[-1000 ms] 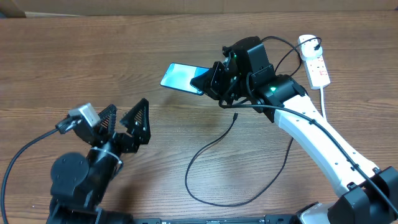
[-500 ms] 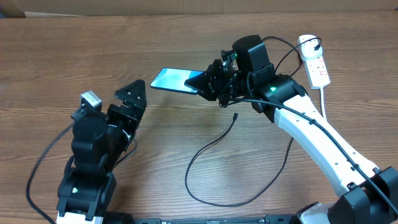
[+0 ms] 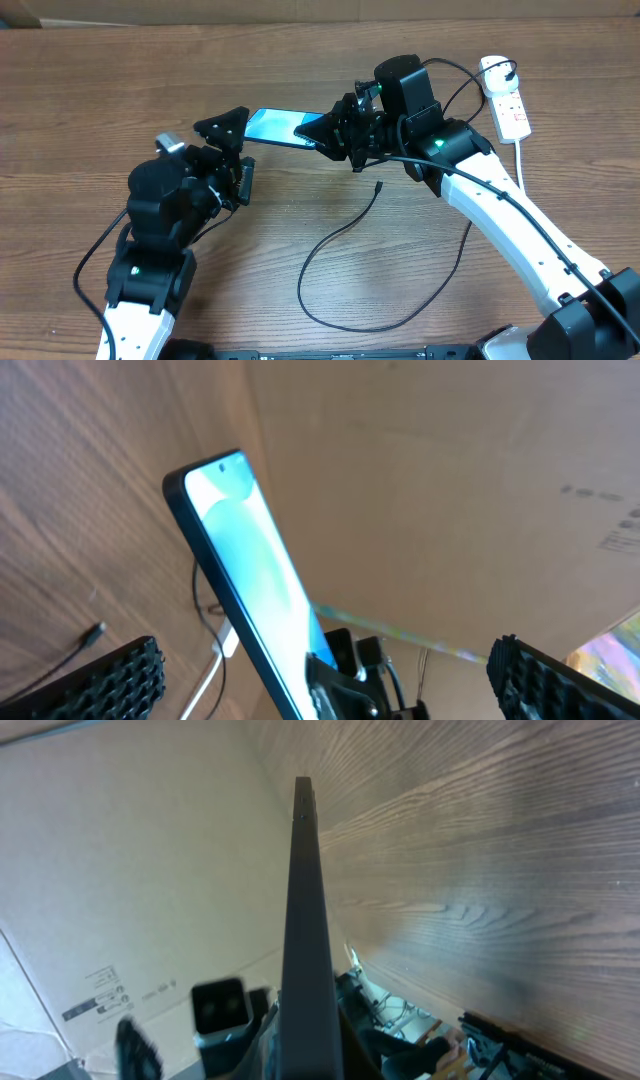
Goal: Plug charger to phone and switch on socket
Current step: 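Move the left gripper toward the phone's free end held by right gripper, then close the left gripper on the phone's left end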
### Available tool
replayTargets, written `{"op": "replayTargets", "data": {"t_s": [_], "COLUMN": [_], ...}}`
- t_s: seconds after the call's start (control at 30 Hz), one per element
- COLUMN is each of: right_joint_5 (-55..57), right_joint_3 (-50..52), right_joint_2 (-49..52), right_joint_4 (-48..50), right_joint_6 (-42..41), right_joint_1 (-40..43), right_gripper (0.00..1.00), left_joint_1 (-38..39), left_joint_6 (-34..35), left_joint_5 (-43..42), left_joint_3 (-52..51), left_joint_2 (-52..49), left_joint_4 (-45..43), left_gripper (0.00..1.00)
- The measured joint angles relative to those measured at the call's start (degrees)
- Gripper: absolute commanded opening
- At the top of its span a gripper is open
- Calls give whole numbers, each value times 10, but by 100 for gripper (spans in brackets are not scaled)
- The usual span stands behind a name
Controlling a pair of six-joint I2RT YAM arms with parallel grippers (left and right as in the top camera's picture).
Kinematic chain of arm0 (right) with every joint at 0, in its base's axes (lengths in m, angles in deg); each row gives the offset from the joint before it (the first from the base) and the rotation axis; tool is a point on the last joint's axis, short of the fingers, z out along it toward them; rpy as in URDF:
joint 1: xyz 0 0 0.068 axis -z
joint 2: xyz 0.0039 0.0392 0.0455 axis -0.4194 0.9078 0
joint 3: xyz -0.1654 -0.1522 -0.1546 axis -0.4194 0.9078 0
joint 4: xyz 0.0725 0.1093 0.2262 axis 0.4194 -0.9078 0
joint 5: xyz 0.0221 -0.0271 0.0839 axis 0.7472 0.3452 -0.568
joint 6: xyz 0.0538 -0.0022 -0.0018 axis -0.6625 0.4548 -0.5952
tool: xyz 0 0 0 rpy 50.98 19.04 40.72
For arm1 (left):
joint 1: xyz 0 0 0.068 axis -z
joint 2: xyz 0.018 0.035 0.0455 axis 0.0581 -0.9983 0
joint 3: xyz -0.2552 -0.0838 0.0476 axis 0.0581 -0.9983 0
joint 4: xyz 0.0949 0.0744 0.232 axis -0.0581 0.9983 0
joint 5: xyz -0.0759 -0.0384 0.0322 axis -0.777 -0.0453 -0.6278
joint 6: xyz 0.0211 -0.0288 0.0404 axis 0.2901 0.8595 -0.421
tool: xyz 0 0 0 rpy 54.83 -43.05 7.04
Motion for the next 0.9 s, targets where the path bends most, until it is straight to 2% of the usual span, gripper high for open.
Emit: {"op": "replayTargets", "data": {"t_s": [0.13, 0.37, 0.77, 0.9], "right_joint_5": [-14, -21, -32, -35], "right_joint_3": [0, 0, 0, 0], "right_joint_2": [0, 0, 0, 0], "right_joint_4": [0, 0, 0, 1], "right_joint_6": [-9, -16, -17, -18], "right_joint_1": [0, 0, 0, 0], "right_gripper": [5, 5, 5, 5], "left_joint_1": [0, 0, 0, 0], "left_joint_6": [50, 130, 161, 162], "left_joint_5": [-31, -79, -96, -96], "left_joint_3": [0, 0, 0, 0], "left_joint_2": [-32, -62, -63, -71], "left_joint_4": [-4, -46, -66, -66], "left_gripper": [100, 88, 88, 77]}}
